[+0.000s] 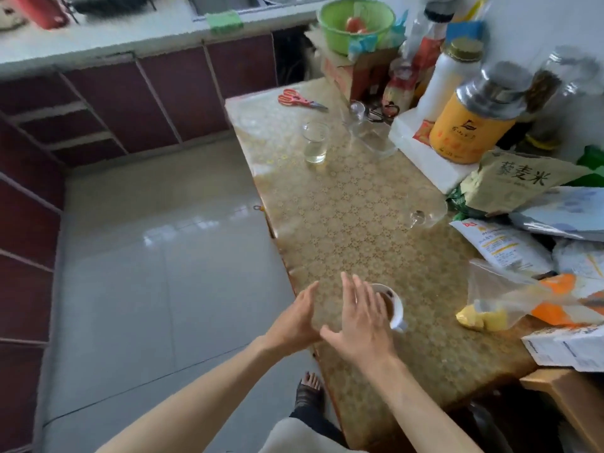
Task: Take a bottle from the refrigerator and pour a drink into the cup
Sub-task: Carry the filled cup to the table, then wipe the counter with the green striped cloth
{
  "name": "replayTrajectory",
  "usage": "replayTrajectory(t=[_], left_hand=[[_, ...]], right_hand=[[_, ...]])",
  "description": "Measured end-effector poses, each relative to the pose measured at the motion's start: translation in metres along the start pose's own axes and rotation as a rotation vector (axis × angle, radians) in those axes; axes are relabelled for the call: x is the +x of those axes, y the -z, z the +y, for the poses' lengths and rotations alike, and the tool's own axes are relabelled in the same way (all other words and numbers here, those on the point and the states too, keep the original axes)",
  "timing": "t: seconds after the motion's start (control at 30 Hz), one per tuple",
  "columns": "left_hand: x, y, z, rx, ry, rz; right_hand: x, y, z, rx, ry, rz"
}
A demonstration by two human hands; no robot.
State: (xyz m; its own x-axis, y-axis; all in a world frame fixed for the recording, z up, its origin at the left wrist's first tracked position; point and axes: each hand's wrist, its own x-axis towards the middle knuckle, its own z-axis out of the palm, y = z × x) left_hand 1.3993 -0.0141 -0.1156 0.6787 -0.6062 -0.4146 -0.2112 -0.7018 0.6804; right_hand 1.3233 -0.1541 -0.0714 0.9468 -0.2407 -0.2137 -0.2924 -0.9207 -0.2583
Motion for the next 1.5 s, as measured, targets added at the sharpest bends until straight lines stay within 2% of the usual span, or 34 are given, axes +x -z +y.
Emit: replayTrajectory(t=[0.13, 0.3, 0.37, 0.63, 0.97, 1.1, 1.3, 1.5], left_hand=[[-0.077, 0.038, -0.069, -0.027, 0.164, 0.177], [-0.226, 0.059, -0.159, -0.066, 0.548, 0.494], [-0.298, 0.049, -0.187, -0.108, 0.669, 0.619], [-0.53, -0.038, -0.252, -0.402, 1.029, 1.009], [-0.686, -0.13, -0.278, -0.633, 1.342, 1.356], [-0.723, -0.152, -0.299, -0.72, 1.426, 1.399], [-0.813, -0.155, -0.342, -0.863, 1.585, 1.474], [-0.898, -0.159, -0.36, -0.888, 1.749, 1.592]], right_hand=[[0.002, -0.017, -0.112, 0.016, 0.376, -0.113], [-0.039, -0.064, -0.253, -0.114, 0.782, -0.289], [-0.075, -0.088, -0.304, -0.176, 0.946, -0.345], [-0.245, -0.164, -0.462, -0.322, 1.385, -0.523], [-0.392, -0.244, -0.555, -0.442, 1.692, -0.766], [-0.43, -0.284, -0.595, -0.477, 1.756, -0.828], [-0.497, -0.338, -0.703, -0.471, 1.848, -0.867], [-0.572, -0.365, -0.784, -0.487, 1.91, -0.95]])
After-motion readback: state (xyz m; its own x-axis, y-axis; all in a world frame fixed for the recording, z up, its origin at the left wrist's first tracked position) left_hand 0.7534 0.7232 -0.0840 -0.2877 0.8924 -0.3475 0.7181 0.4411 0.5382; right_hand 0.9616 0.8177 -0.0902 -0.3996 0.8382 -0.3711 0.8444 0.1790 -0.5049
